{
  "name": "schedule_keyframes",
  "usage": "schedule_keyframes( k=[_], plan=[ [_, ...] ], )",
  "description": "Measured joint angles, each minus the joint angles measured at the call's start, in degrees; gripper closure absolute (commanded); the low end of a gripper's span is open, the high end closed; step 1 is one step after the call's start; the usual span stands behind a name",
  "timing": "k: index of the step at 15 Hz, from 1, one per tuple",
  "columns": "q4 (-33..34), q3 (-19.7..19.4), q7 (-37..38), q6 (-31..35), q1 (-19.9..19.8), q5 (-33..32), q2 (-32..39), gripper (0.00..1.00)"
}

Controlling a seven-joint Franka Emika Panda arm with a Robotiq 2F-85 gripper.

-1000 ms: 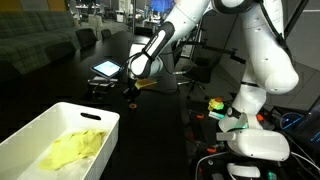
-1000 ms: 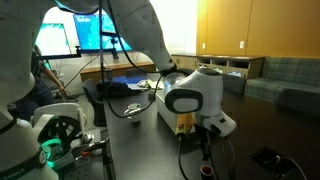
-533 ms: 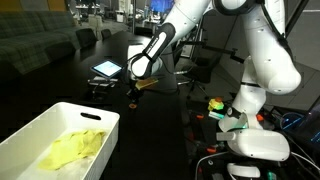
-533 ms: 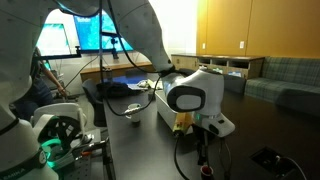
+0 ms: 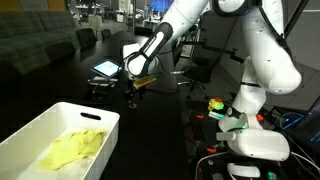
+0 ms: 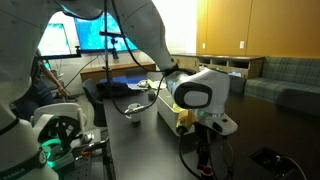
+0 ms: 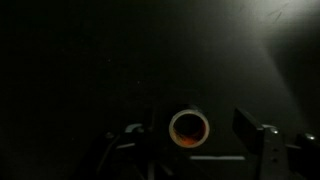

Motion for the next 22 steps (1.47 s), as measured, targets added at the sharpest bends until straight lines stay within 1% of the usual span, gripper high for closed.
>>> schedule_keyframes(
  k=[4, 8, 22],
  plan=[
    [2.4, 0.0, 0.1, -2.8, 0.0, -0.1, 2.0, 0.00],
    [3.5, 0.0, 0.1, -4.4, -0.3, -0.1, 4.0, 0.00],
    [4.1, -0.1, 0.5, -4.8, -3.3, 0.7, 5.5, 0.00]
  ],
)
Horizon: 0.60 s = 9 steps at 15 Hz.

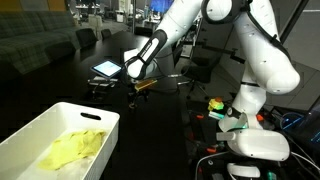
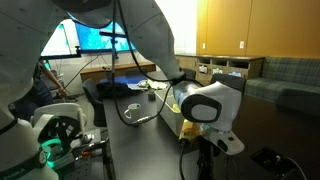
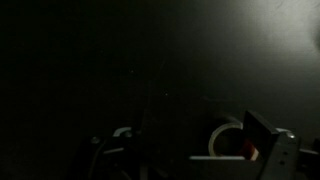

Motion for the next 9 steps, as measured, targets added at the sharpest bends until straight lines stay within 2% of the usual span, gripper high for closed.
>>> schedule_keyframes(
  k=[9],
  plan=[
    [5.8, 0.0, 2.1, -3.0, -0.4, 0.1, 3.8, 0.00]
  ],
)
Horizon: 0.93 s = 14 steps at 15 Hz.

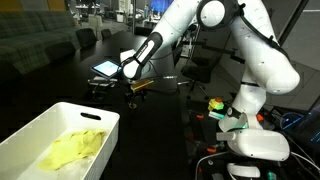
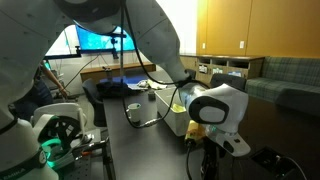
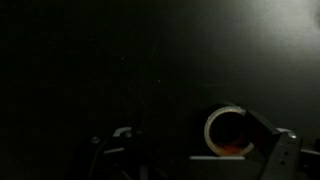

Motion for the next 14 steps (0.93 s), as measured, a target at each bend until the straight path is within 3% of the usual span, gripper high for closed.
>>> schedule_keyframes(
  k=[6, 14],
  plan=[
    [3.0, 0.0, 0.8, -3.8, -0.4, 0.5, 1.6, 0.00],
    [2.9, 0.0, 0.8, -4.0, -2.9, 4.3, 2.5, 0.00]
  ],
)
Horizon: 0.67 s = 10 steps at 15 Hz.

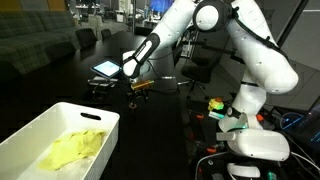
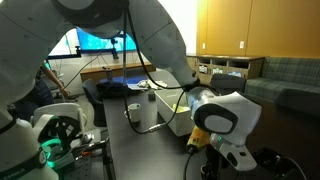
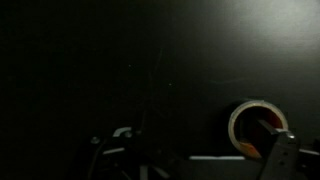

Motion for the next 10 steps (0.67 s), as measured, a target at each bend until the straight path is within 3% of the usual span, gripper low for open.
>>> schedule_keyframes(
  k=[6, 8, 9, 10],
  plan=[
    [1.5, 0.2, 0.0, -0.5, -0.1, 0.3, 1.9, 0.03],
    [2.7, 0.2, 0.0, -1.5, 0.1, 0.2, 2.6, 0.28],
    [3.2, 0.2, 0.0, -1.9, 0.2, 0.2, 2.7, 0.29],
    [3.6, 0.2, 0.0, -2.2, 0.2, 0.2, 2.9, 0.36]
  ],
)
